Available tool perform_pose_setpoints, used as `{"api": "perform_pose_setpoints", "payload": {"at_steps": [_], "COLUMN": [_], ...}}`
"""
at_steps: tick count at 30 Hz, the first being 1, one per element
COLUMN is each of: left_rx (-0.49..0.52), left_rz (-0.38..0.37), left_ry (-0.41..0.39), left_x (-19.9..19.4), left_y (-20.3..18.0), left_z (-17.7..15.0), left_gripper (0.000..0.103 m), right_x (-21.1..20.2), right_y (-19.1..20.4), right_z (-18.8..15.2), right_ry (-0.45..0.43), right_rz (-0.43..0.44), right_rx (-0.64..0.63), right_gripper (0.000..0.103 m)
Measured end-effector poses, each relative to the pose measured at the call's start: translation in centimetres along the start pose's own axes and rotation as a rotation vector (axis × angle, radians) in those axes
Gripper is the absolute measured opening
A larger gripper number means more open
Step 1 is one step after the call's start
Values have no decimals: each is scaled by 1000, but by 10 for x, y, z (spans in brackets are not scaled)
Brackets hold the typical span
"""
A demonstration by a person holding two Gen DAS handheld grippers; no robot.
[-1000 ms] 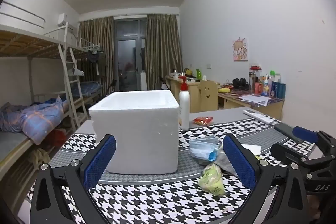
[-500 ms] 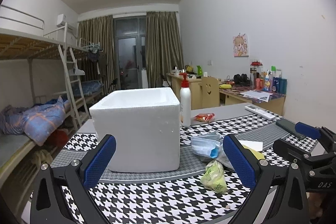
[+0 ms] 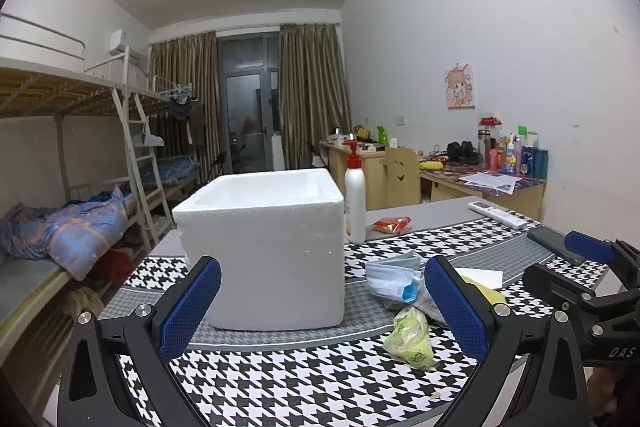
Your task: Organize soft objects
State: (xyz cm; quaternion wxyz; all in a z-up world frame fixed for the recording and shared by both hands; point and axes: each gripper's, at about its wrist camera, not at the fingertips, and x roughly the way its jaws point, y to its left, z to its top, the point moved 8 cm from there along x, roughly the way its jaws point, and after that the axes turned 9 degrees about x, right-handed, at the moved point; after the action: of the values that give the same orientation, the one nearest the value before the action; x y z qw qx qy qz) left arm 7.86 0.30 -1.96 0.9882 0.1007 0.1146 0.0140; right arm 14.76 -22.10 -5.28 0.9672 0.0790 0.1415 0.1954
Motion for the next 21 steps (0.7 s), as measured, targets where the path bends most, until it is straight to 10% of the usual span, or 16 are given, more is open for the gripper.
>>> {"api": "perform_pose_setpoints", "payload": {"at_steps": [21], "left_rx": [3], "left_rz": [-28], "left_ry": [17], "left_x": [8], "left_y": [-2], "left_z": [1], "left_gripper": [102], "right_x": [7], "right_y": [-3], "right_z": [1], "right_ry": [10], "right_rz": [-10], "right_rx": [3], "right_gripper": [102]}}
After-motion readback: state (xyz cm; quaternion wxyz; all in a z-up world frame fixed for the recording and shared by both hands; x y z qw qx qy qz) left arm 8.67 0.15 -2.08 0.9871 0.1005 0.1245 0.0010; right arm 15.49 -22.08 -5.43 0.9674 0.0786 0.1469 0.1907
